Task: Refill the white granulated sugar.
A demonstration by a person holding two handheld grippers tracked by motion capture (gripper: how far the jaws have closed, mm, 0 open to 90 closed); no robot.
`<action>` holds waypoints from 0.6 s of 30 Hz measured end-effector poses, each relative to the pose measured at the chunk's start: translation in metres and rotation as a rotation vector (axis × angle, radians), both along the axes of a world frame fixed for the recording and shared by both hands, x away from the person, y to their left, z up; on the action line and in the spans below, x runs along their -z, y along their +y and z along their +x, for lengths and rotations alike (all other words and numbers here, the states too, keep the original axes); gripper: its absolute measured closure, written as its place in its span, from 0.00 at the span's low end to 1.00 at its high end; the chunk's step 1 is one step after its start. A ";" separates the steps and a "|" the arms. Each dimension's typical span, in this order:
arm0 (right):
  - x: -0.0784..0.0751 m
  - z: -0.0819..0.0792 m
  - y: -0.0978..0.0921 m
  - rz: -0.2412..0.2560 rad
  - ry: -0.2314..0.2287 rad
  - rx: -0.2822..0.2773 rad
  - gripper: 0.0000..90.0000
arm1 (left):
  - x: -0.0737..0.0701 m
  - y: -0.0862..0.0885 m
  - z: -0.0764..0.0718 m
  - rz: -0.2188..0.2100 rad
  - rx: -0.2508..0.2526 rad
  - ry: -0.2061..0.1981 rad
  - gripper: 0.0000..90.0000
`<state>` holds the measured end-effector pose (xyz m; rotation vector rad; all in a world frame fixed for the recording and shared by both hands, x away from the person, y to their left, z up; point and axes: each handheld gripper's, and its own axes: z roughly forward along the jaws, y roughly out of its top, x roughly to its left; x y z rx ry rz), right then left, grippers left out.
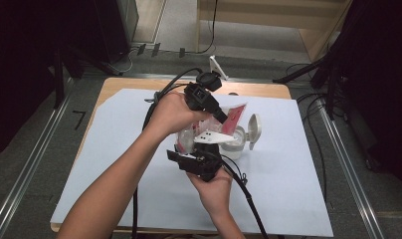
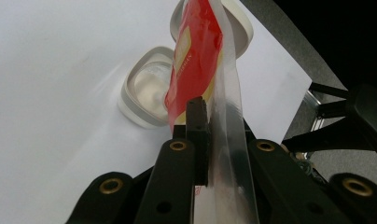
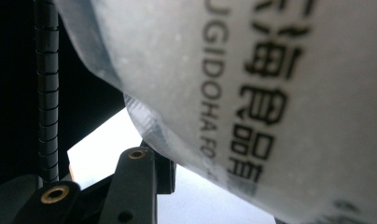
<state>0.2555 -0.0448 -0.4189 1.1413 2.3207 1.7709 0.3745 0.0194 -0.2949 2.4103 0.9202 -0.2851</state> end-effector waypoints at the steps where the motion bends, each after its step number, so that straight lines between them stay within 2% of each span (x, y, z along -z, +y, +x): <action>1: 0.000 0.000 0.000 -0.003 0.002 0.002 0.70 | 0.000 0.000 0.000 -0.005 0.002 0.000 0.95; 3: 0.000 0.000 -0.001 -0.005 -0.003 0.011 0.70 | 0.001 -0.001 -0.001 -0.015 -0.004 -0.009 0.95; 18: 0.000 -0.001 -0.003 0.006 -0.016 0.022 0.70 | -0.001 -0.005 -0.001 -0.002 0.002 -0.014 0.95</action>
